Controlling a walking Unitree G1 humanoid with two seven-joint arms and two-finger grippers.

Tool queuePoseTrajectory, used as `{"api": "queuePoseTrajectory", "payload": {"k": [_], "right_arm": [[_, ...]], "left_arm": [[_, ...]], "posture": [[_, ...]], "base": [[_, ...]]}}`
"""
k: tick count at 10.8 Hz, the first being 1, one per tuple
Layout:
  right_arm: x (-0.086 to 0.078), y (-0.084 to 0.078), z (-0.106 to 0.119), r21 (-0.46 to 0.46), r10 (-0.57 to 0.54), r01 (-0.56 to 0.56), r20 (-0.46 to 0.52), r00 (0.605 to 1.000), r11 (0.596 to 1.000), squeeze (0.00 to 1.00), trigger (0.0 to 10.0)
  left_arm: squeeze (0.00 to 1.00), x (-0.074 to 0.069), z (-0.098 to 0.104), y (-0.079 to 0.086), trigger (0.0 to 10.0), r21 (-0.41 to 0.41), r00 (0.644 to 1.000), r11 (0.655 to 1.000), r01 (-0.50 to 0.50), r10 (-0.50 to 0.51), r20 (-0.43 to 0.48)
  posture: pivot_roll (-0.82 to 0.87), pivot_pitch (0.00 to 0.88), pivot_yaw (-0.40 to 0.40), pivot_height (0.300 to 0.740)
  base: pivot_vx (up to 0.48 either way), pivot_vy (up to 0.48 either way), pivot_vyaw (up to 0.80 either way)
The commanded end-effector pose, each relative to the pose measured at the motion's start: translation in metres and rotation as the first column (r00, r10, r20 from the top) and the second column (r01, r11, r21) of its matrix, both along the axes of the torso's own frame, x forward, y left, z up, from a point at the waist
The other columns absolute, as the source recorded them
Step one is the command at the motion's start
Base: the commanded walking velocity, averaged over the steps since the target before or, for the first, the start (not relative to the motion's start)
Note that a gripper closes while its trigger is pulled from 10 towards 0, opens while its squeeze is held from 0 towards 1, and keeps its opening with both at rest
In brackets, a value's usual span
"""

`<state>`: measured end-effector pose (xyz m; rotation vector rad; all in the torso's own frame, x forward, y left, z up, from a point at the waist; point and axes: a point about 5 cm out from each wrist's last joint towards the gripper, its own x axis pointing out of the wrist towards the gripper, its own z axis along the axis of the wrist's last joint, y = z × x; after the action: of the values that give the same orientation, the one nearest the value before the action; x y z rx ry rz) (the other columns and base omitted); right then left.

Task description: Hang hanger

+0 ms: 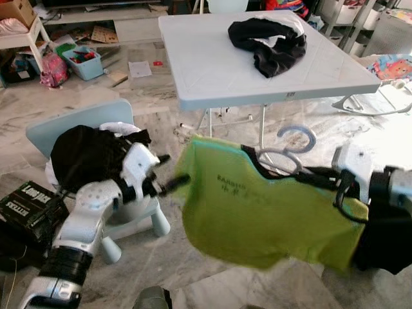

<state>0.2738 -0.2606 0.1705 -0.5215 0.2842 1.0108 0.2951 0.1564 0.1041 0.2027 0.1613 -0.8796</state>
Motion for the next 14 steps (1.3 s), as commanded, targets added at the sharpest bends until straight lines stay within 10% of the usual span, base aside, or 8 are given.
{"api": "queuePoseTrajectory", "payload": {"k": [1, 7, 8, 14], "right_arm": [[0.001, 0.005, 0.012, 0.035, 0.062, -0.062, 0.008, 0.998, 0.997, 0.00, 10.0], [-0.017, -0.010, 0.019, 0.092, 0.167, -0.153, -0.176, 0.970, 0.984, 0.00, 10.0], [-0.017, -0.007, 0.020, 0.107, 0.183, -0.166, -0.178, 0.967, 0.980, 0.00, 10.0], [-0.017, -0.014, 0.028, 0.160, 0.189, -0.160, -0.187, 0.964, 0.974, 0.00, 10.0]], "left_arm": [[0.00, 0.002, 0.004, 0.005, 10.0, 0.023, 1.000, 1.000, 0.001, -0.001, 0.014], [0.00, 0.012, 0.015, 0.011, 10.0, -0.014, 0.998, 0.999, -0.031, 0.032, 0.052], [0.00, 0.008, 0.015, 0.005, 0.1, -0.062, 1.000, 0.998, 0.013, -0.011, 0.027], [0.00, -0.008, -0.005, 0.011, 0.0, -0.056, 0.990, 0.994, 0.089, -0.095, -0.104]], "posture": [[-0.10, 0.000, -0.028, 0.740], [-0.11, 0.000, -0.026, 0.740], [-0.11, 0.000, -0.025, 0.740], [-0.10, 0.000, -0.027, 0.740]], "base": [[0.000, 0.000, 0.00], [0.000, 0.000, 0.00], [0.000, 0.000, 0.00], [0.000, 0.000, 0.00]]}}
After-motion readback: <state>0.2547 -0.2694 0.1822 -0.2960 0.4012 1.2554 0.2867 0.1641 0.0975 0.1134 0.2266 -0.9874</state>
